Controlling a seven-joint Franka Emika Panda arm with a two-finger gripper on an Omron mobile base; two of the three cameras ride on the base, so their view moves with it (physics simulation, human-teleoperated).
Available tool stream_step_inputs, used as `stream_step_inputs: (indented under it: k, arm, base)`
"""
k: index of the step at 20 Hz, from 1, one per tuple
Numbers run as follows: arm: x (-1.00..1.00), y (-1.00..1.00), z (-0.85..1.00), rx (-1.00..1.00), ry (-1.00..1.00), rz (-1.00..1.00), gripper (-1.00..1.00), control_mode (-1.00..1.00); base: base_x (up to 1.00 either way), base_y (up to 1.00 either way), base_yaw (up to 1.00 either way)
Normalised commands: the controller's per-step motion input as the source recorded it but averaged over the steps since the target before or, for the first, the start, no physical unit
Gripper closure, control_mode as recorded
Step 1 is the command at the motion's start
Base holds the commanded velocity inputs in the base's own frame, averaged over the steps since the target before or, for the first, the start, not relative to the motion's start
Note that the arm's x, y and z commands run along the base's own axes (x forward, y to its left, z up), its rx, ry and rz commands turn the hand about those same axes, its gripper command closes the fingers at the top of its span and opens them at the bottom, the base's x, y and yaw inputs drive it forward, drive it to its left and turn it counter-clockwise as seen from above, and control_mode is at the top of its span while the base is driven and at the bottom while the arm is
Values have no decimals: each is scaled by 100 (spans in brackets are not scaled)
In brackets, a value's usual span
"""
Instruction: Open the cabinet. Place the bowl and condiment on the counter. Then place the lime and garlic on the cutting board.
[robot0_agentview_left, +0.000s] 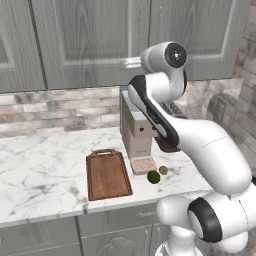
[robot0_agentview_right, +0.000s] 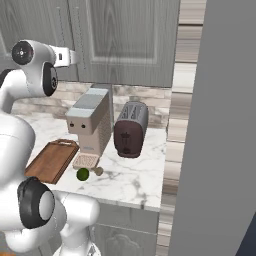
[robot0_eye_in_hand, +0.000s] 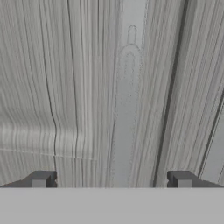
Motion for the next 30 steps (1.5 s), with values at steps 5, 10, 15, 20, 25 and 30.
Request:
stream_step_inputs:
  k: [5,10,15,20,25,30]
  arm:
    - [23,3,0,0,0,3,-100,-100]
    - [19,0,0,0,0,5,-100,-100]
    - [22,2,0,0,0,5,-100,-100]
    - [29,9,0,0,0,3,-100,-100]
    - [35,11,0,0,0,2,-100,-100]
    - [34,29,-13,0,0,2,100,-100]
  base:
    - [0,0,0]
    - [0,0,0]
    - [0,0,0]
    - [0,0,0]
    - [0,0,0]
    - [0,0,0]
